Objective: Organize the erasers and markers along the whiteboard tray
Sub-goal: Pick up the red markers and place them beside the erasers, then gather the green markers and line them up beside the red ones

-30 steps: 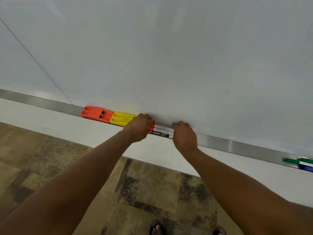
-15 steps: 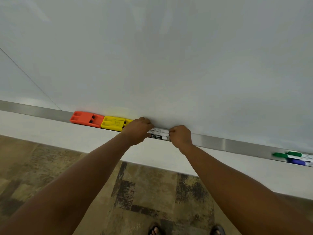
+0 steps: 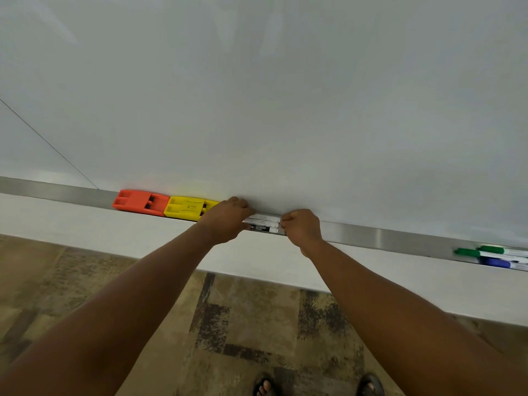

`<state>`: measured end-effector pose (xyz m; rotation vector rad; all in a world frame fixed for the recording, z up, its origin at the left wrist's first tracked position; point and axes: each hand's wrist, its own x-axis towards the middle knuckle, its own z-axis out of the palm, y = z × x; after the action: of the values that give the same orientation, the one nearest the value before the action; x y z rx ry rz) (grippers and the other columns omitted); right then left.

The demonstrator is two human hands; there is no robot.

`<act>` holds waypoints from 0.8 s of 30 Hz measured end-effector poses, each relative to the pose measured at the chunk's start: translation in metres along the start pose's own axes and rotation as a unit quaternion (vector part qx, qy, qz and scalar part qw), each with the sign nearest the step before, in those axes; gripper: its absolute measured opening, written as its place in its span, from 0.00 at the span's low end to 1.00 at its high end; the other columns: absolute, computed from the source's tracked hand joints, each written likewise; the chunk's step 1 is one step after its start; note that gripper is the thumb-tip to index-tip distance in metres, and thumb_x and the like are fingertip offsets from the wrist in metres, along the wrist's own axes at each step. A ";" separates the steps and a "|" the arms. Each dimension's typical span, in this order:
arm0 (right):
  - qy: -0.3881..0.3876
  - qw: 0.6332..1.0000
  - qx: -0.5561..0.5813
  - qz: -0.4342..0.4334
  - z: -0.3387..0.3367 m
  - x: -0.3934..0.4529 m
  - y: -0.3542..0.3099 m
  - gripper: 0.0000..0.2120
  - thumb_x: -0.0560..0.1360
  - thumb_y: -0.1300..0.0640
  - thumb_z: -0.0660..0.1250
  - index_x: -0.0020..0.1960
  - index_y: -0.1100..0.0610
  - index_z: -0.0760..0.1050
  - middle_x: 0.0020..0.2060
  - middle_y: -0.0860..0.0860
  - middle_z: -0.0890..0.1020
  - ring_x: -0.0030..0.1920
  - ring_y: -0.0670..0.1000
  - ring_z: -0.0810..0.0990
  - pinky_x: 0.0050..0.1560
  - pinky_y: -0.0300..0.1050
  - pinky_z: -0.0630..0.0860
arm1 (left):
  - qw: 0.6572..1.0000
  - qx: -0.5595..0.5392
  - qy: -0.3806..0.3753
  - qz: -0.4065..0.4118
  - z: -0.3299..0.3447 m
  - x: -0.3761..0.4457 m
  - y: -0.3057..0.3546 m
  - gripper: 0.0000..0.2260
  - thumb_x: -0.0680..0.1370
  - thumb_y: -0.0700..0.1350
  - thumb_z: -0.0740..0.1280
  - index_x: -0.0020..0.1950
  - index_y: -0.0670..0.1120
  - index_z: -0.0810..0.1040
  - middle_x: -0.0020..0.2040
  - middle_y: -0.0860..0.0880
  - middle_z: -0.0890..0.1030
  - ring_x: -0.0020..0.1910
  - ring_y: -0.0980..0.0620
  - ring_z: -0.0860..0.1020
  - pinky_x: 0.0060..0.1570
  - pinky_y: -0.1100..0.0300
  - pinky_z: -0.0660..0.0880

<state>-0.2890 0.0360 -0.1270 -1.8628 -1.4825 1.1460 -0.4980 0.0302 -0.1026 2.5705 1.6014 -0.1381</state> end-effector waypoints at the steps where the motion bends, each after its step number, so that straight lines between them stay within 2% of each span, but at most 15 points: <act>1: 0.001 1.000 -0.002 -0.003 -0.002 0.000 0.002 0.09 0.71 0.65 0.65 0.43 0.58 0.83 0.43 0.54 0.85 0.45 0.54 0.82 0.47 0.48 0.81 | 1.000 -0.002 0.005 0.000 -0.001 -0.001 0.000 0.18 0.78 0.46 0.64 0.69 0.47 0.72 0.63 0.45 0.75 0.62 0.43 0.72 0.58 0.49 0.74; 5: 0.004 0.999 -0.017 -0.051 -0.019 -0.005 0.012 0.10 0.73 0.64 0.64 0.46 0.60 0.83 0.45 0.54 0.85 0.47 0.54 0.83 0.50 0.47 0.80 | 0.999 0.005 0.040 -0.001 -0.005 0.000 0.002 0.16 0.79 0.45 0.62 0.67 0.46 0.74 0.61 0.45 0.77 0.59 0.42 0.73 0.55 0.47 0.76; 9: 0.039 0.964 -0.134 -0.226 -0.059 -0.018 0.036 0.12 0.76 0.63 0.62 0.55 0.58 0.82 0.49 0.53 0.84 0.49 0.53 0.82 0.53 0.42 0.76 | 0.995 -0.010 0.103 -0.001 -0.009 0.004 0.021 0.16 0.80 0.48 0.62 0.67 0.46 0.75 0.59 0.45 0.80 0.57 0.42 0.76 0.52 0.50 0.77; 11: 0.031 0.943 -0.183 -0.277 -0.082 -0.022 0.050 0.13 0.77 0.63 0.61 0.57 0.58 0.81 0.49 0.54 0.83 0.49 0.53 0.81 0.52 0.41 0.74 | 0.992 -0.029 0.122 0.004 -0.011 0.009 0.039 0.15 0.81 0.49 0.61 0.66 0.47 0.75 0.57 0.46 0.80 0.56 0.43 0.77 0.49 0.51 0.78; 15: 0.018 0.916 -0.245 -0.317 -0.128 -0.027 0.075 0.15 0.76 0.62 0.60 0.60 0.58 0.79 0.52 0.53 0.82 0.50 0.54 0.81 0.52 0.44 0.77 | 0.992 -0.055 0.111 0.011 -0.016 0.026 0.082 0.14 0.81 0.52 0.58 0.64 0.52 0.75 0.54 0.51 0.80 0.52 0.47 0.79 0.44 0.53 0.77; 18: 0.016 0.900 -0.280 -0.333 -0.164 -0.035 0.089 0.15 0.76 0.62 0.60 0.60 0.58 0.79 0.52 0.53 0.82 0.51 0.55 0.81 0.52 0.50 0.79 | 0.990 -0.059 0.127 0.014 -0.019 0.041 0.114 0.13 0.81 0.52 0.59 0.62 0.53 0.75 0.52 0.53 0.81 0.45 0.45 0.82 0.40 0.54 0.76; 24: 0.036 0.892 -0.329 -0.308 -0.242 -0.051 0.124 0.15 0.77 0.61 0.60 0.61 0.56 0.78 0.57 0.53 0.81 0.55 0.55 0.79 0.54 0.53 0.78 | 0.991 -0.066 0.107 0.047 -0.029 0.071 0.184 0.10 0.80 0.51 0.58 0.60 0.53 0.70 0.51 0.55 0.82 0.38 0.46 0.81 0.38 0.56 0.75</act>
<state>-0.0212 -0.0190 -0.0827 -1.5519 -2.3757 0.2741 -0.3005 0.0169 -0.0751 2.6240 1.4934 0.2522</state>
